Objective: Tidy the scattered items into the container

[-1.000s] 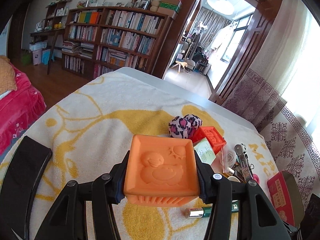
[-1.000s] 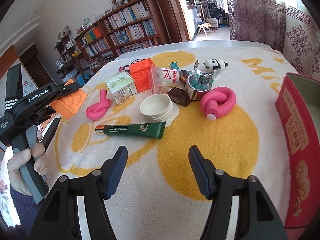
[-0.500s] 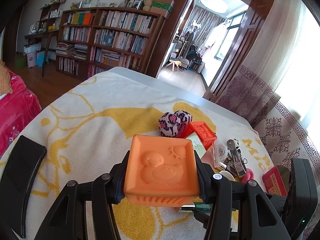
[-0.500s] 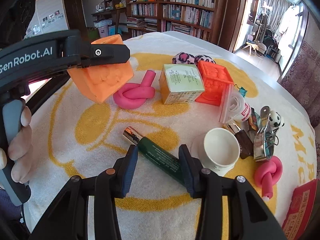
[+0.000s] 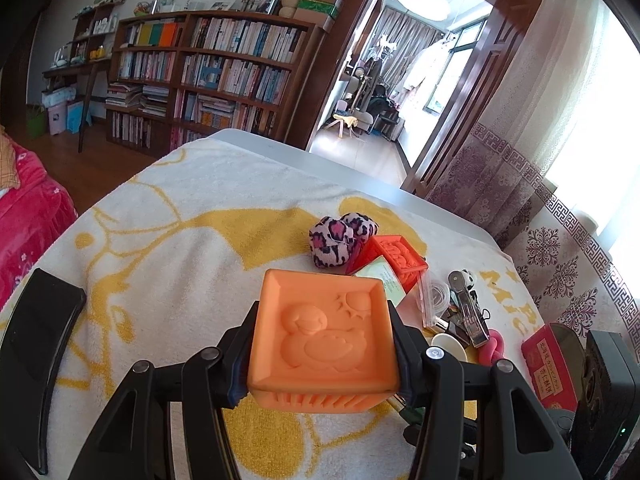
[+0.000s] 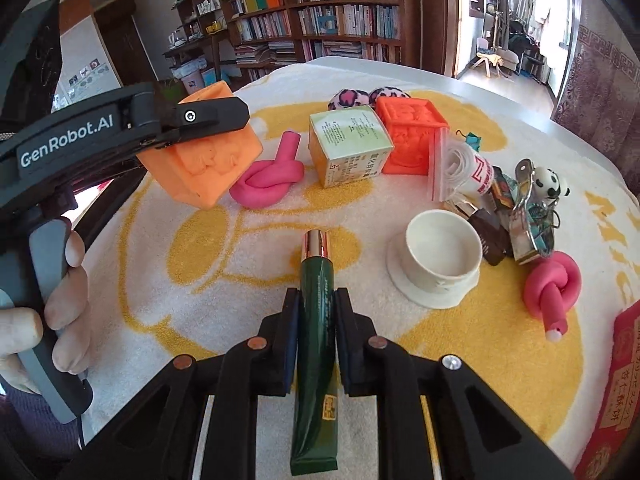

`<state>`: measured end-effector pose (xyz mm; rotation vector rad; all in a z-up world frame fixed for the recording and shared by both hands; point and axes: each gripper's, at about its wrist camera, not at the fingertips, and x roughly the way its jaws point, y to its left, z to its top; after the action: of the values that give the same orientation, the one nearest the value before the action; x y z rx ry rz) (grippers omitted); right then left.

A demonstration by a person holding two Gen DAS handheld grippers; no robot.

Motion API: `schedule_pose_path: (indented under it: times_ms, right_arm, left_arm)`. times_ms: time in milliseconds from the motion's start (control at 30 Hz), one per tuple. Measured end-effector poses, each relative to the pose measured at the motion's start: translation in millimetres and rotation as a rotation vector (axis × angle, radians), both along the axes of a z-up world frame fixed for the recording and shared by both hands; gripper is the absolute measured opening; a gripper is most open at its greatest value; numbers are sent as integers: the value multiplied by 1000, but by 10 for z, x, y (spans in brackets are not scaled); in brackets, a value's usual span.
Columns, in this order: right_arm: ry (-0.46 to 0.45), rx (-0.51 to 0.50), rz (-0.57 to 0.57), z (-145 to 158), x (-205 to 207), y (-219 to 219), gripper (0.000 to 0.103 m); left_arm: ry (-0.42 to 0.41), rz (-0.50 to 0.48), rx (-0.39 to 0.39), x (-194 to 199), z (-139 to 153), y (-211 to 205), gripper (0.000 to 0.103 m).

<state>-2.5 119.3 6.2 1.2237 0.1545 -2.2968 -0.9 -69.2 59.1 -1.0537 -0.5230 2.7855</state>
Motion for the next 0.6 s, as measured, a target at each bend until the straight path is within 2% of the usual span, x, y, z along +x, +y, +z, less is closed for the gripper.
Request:
schedule_pose_path:
  times_ms: [367,600]
  right_arm:
    - [70,-150,-254,275,462,788,19]
    - [137,-176,-429,503,791,1512,19]
  left_arm:
    - [-37,-44,-11,-46,-93,144,56]
    - [-61,-117,-10,-8,-115,409,56]
